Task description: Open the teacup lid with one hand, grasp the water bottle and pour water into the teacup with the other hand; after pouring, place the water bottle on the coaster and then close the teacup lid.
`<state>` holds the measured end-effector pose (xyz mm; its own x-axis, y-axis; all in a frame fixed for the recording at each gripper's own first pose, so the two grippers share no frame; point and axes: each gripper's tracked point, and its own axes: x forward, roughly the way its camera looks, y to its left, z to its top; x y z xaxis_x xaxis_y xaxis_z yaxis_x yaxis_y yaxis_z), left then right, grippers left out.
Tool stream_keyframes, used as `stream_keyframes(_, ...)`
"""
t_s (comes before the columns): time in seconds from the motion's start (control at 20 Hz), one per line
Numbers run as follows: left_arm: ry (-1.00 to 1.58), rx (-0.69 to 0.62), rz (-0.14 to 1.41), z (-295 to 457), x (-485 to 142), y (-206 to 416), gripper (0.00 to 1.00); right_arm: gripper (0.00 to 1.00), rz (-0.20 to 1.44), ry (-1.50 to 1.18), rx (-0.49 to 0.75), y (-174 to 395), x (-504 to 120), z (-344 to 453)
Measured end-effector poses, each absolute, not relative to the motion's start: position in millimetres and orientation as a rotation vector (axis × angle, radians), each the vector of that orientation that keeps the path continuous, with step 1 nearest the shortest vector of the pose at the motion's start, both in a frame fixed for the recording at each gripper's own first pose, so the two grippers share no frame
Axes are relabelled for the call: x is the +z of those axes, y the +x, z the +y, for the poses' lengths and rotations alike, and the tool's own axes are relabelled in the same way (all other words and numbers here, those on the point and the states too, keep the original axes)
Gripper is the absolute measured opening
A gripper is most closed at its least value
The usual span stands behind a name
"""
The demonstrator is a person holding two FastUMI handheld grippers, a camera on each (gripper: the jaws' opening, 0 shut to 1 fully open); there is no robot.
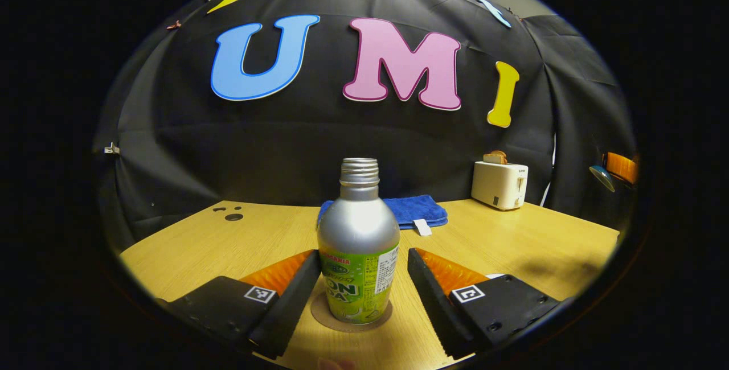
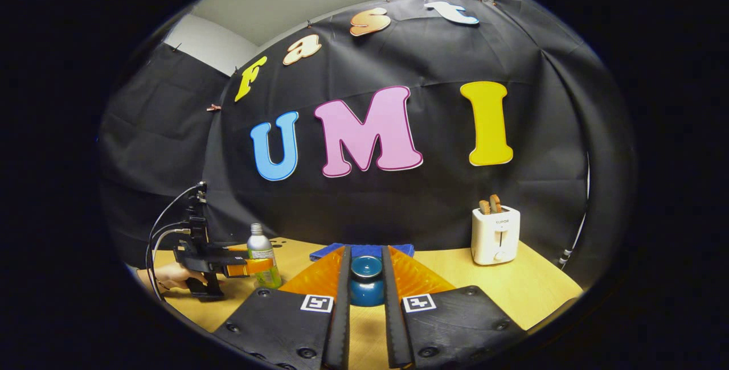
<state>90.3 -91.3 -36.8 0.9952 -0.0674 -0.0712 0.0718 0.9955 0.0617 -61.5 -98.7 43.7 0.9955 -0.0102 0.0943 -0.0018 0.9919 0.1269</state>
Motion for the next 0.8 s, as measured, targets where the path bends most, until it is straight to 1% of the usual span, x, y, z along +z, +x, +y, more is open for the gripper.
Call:
stream_keyframes(0.1, 0.077, -0.069, 0.069, -89, -37, 82, 0.96, 0.3, -0.077, 0.132, 0.036, -58, 38, -82)
stream_keyframes(0.3, 0.116, -0.06, 0.067, -83, -39, 64, 0.96, 0.3, -0.021, 0.172, 0.153, -42, 18, -29)
stream_keyframes(0.4, 0.121, -0.048, 0.066, -80, -43, 61, 0.96, 0.3, 0.009, 0.168, 0.185, -32, 5, -7)
stream_keyframes(0.8, 0.085, -0.024, 0.042, -67, -41, 43, 0.96, 0.3, 0.155, 0.128, 0.175, 16, -53, 32)
